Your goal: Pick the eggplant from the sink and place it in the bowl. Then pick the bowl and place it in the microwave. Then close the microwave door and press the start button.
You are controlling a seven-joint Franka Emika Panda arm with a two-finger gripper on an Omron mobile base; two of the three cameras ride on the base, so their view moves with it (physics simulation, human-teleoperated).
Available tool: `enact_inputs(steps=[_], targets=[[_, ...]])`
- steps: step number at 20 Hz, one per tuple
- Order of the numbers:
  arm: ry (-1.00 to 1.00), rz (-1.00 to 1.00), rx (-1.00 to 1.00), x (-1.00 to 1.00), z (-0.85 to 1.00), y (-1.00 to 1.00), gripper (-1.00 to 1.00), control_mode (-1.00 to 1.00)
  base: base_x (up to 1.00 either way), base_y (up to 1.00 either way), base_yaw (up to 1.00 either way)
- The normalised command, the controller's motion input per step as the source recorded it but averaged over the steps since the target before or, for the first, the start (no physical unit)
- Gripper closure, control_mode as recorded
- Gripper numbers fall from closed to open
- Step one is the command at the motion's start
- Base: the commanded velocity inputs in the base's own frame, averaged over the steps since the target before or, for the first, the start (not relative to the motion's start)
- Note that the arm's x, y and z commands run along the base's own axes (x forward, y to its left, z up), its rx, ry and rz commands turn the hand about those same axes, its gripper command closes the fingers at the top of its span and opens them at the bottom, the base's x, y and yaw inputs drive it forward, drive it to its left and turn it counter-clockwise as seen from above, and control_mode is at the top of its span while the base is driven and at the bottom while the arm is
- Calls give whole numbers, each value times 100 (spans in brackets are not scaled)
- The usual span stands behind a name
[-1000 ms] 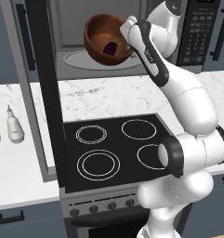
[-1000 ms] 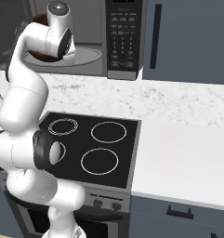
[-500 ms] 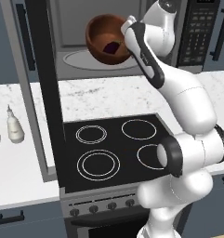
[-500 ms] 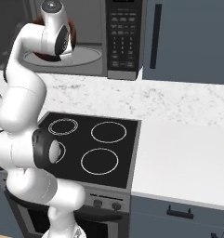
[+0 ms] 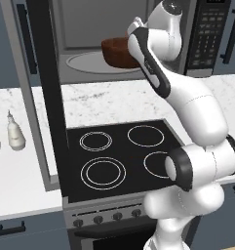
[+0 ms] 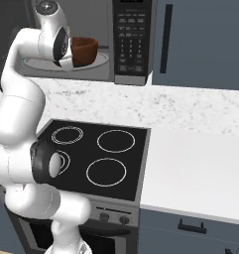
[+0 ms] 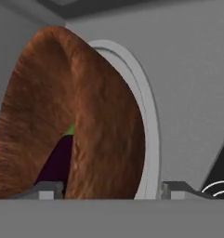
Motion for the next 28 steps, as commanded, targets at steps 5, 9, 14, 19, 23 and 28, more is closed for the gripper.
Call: enact_inputs(steps=[5,9,14,19,23,28], targets=[[-20,0,0,-53,1,2,-100,-100,0,0,0],[-22,0,0,-96,4,1,-100,-100,0,0,0],[-4,0,0,-94,-9,0,-100,-100,0,0,0],[5,2,-12,-22,-25,0,-100,-100,0,0,0],[2,-1,-20,-56,-1,-18,-100,-100,0,0,0],[7,-9,-29,-37,-1,-30,-100,-100,0,0,0]])
